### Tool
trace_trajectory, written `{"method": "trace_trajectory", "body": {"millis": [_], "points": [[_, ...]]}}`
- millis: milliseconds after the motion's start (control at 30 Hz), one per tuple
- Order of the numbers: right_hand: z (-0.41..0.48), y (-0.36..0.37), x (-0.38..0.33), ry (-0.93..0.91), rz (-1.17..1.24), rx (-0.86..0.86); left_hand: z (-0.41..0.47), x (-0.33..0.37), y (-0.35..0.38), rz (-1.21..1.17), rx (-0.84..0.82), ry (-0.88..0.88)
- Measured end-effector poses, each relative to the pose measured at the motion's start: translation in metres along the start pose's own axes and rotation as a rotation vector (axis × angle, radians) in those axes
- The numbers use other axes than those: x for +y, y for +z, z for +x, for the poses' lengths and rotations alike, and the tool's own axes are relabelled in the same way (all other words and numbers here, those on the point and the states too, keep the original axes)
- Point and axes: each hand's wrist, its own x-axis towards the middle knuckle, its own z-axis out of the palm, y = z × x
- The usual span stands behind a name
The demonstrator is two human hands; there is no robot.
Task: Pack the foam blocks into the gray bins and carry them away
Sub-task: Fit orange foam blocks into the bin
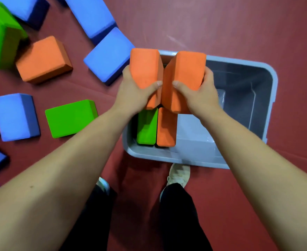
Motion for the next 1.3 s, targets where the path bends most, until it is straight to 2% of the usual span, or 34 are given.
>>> {"method": "trace_trajectory", "body": {"millis": [333, 500, 700, 1033, 1233, 1300], "points": [[0.063, 0.055, 0.029, 0.060, -0.050, 0.034, 0.059, -0.033, 0.039, 0.119, -0.113, -0.095], [0.072, 0.067, 0.061, 0.061, -0.062, -0.007, 0.061, -0.052, 0.061, 0.077, -0.147, -0.092], [0.094, 0.075, 0.084, 0.107, -0.048, -0.103, 0.076, -0.061, 0.069, 0.059, -0.119, -0.063], [0.109, 0.088, 0.110, 0.134, -0.040, -0.125, 0.083, -0.082, 0.089, 0.111, -0.088, -0.075], [0.117, 0.075, 0.080, 0.356, -0.228, -0.248, 0.087, -0.078, 0.093, 0.123, -0.132, -0.127], [0.111, 0.078, 0.060, 0.401, -0.384, -0.204, 0.089, -0.072, 0.086, 0.054, -0.204, -0.169]]}}
